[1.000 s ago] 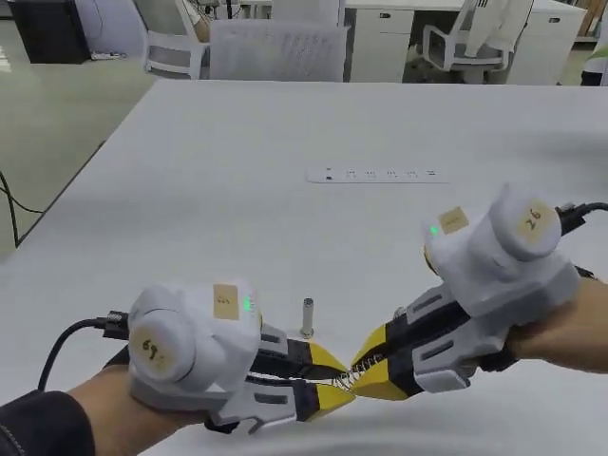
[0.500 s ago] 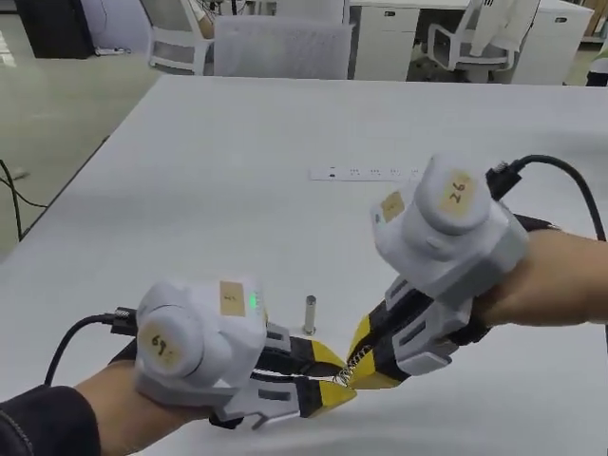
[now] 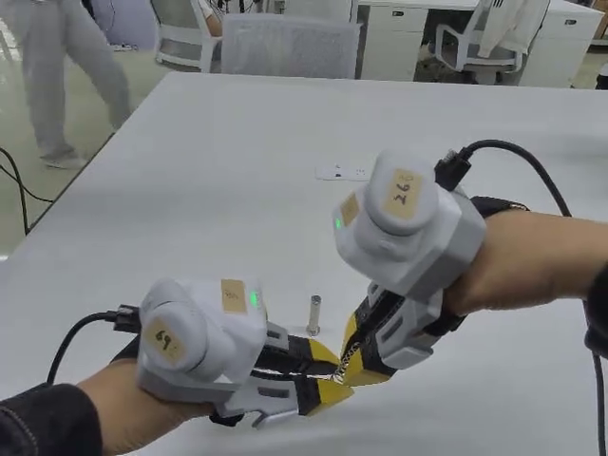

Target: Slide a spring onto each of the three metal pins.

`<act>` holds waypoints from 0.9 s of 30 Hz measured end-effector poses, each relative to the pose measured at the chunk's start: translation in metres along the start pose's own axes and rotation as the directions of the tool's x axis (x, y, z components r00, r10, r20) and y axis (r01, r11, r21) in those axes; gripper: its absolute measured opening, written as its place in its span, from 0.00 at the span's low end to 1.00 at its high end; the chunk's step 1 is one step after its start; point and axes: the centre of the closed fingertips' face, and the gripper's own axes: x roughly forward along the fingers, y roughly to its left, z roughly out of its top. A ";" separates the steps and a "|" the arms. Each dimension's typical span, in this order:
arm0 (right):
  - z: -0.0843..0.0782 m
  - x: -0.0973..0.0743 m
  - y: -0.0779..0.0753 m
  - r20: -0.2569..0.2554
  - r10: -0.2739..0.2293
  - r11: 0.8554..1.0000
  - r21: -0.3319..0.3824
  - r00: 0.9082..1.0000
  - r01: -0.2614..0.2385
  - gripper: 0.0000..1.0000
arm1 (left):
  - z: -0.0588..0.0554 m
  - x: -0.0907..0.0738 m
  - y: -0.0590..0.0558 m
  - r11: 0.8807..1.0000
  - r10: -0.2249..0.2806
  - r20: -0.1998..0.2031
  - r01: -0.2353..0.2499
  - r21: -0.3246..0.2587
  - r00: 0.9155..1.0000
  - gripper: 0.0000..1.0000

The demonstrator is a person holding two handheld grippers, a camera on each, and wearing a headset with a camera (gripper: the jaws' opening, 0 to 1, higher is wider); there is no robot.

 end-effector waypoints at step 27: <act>0.001 -0.009 -0.017 0.005 -0.023 1.000 0.015 1.000 0.023 0.08 | -0.010 -0.029 0.012 0.990 0.055 0.013 -0.053 -0.129 0.998 0.30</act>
